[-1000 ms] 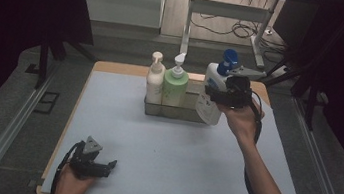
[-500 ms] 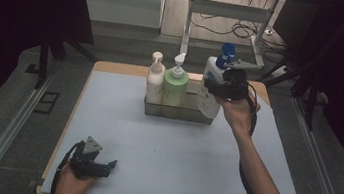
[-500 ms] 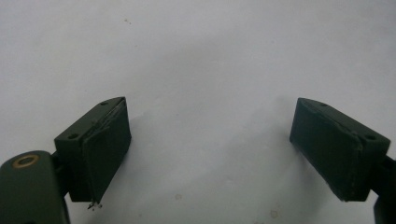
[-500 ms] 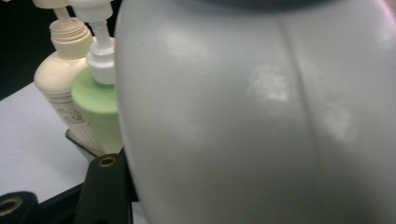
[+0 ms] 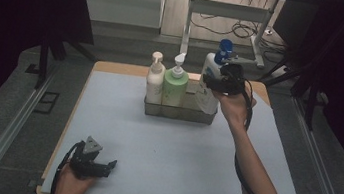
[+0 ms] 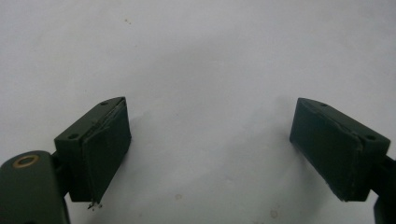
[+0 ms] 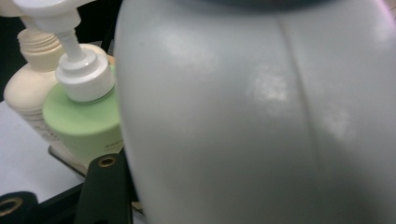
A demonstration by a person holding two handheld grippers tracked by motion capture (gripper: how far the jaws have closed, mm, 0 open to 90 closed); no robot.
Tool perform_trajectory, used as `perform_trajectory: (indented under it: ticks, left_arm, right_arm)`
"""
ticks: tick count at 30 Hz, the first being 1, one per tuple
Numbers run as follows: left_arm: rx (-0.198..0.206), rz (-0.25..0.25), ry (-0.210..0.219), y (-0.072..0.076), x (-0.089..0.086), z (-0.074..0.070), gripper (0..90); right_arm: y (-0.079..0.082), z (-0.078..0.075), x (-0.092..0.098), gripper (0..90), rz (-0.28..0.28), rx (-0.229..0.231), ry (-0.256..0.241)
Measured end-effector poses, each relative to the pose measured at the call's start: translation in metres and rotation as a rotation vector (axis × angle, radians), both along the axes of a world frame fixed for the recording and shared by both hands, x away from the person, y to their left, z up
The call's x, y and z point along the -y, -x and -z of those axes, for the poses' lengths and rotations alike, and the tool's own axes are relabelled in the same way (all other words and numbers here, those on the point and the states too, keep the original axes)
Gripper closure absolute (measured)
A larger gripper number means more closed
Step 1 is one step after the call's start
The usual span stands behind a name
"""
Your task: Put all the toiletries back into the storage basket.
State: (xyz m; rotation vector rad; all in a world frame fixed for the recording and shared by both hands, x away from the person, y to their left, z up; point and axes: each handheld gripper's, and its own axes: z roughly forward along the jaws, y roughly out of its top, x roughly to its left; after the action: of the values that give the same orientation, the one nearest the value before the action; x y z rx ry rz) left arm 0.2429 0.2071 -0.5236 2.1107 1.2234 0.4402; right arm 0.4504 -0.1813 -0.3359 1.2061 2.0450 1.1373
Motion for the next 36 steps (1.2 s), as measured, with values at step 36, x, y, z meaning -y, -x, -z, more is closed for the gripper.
perform_trajectory:
  ticks: [36]
  left_arm:
    - [0.001, -0.001, 0.0, 0.0, 0.0, 0.0, 12.3]
  right_arm:
    - [-0.038, 0.036, -0.017, 40.2, 0.054, -0.007, 0.027]
